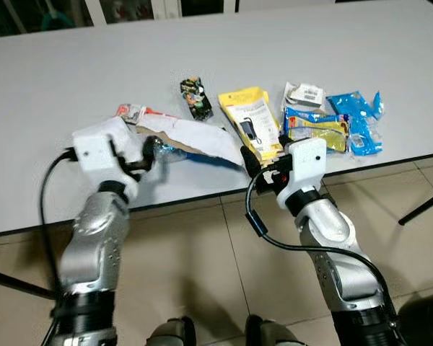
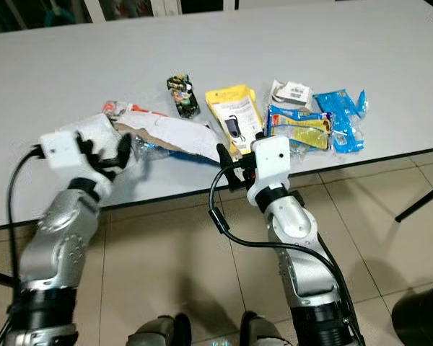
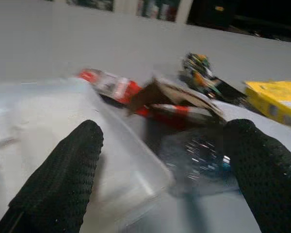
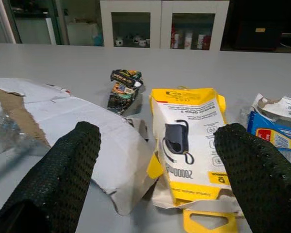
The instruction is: Picking trash to rubbish bin
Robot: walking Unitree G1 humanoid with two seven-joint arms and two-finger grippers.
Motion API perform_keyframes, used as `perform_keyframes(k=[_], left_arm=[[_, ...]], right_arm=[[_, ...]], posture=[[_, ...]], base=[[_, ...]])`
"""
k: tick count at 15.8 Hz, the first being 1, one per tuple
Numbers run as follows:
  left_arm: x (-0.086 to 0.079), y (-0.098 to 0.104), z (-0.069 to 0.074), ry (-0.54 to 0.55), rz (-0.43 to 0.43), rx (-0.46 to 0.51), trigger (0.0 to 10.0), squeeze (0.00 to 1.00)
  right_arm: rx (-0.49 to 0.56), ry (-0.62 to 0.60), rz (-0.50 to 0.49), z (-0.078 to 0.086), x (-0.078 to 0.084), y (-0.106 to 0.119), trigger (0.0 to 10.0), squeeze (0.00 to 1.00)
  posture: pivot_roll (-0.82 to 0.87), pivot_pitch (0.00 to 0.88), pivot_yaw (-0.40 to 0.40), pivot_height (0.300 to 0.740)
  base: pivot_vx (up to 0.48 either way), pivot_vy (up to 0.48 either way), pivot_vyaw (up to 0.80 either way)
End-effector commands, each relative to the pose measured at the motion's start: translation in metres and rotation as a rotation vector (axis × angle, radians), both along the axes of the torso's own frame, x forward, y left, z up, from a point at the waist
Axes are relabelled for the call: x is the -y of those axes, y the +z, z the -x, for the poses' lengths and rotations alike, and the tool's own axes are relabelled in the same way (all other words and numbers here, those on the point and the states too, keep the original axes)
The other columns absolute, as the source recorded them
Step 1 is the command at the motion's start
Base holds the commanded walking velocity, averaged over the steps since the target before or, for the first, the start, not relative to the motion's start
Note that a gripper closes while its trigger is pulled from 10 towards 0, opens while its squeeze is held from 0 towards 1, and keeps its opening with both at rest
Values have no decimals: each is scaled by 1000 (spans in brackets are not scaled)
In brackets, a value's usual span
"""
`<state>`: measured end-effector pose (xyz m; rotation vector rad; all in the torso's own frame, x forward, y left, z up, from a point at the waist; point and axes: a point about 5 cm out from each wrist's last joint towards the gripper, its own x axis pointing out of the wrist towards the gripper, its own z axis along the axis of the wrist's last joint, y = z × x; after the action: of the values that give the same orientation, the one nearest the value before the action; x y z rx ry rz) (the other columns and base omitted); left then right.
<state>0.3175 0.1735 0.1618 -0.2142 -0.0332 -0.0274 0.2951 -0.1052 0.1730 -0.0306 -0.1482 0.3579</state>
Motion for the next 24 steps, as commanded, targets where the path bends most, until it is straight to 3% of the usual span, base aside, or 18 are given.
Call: perform_keyframes(k=[1,3,5,13,14,15,24], left_arm=[[5,-2,-2,-33,11,-7,10000,0],[26,2,-8,-108,34,-5,10000,0],[36,0,-13,-138,50,-22,10000,0],[43,-8,-26,-135,101,-59,10000,0],[37,-9,-25,-112,103,-51,3569,0],[35,-11,-25,-98,113,-55,0,0],[29,-14,-26,-69,135,-42,0,0]], right_arm=[[-4,-2,3,4,0,0,10000,0],[-7,-17,6,7,3,0,10000,0],[-11,-24,6,8,4,0,10000,0],[-21,-25,9,11,4,0,10000,0],[-23,-27,10,12,4,0,10000,0],[-24,-27,10,12,4,0,10000,0],[-33,-21,15,13,3,-2,10000,0]], posture=[[-88,206,49,740],[-105,214,60,740],[-110,221,63,740],[-114,228,63,740],[-117,227,65,740],[-117,227,65,740],[-113,223,65,740]], base=[[0,0,0],[0,0,0],[0,0,0],[0,0,0],[0,0,0],[0,0,0],[0,0,0]])
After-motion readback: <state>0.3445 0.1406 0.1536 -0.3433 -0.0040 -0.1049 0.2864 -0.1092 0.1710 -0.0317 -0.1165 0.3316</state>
